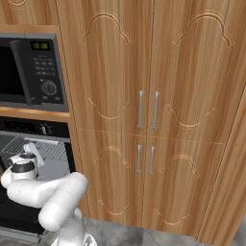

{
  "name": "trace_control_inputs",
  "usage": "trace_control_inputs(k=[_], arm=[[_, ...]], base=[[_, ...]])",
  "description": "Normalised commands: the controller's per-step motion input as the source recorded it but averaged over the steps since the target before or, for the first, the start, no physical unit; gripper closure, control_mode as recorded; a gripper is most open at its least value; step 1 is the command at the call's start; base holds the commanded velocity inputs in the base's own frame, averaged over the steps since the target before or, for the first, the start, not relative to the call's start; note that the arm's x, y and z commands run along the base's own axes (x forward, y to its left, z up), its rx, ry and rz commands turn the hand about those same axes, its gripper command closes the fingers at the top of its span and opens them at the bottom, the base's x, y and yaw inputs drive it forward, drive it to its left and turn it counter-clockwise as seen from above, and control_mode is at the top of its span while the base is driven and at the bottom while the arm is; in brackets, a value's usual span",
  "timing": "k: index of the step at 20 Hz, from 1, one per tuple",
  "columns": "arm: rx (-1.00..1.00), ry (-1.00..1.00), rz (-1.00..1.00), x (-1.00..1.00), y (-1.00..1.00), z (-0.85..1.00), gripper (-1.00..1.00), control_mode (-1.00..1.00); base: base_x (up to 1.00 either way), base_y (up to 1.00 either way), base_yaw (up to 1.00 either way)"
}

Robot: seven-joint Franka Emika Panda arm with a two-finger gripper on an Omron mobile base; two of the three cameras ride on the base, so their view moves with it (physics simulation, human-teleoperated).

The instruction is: Take the baked cake out of the oven and place it on the plate for cooling. Then close the oven door.

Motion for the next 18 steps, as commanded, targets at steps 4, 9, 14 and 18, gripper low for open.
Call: trace_control_inputs(k=[4,9,14,18], arm=[[-0.23,0.0,0.03,0.09,0.09,-0.6,-1.0,-1.0],[-0.28,0.0,0.03,0.0,0.21,-0.65,1.0,-1.0],[-0.29,0.02,0.02,0.0,0.25,-0.65,1.0,-1.0],[-0.25,0.02,0.0,0.0,0.23,-0.6,1.0,-1.0]], base=[[0.0,0.0,0.0],[0.0,0.0,0.0],[0.0,0.0,0.0],[0.0,0.0,0.0]])
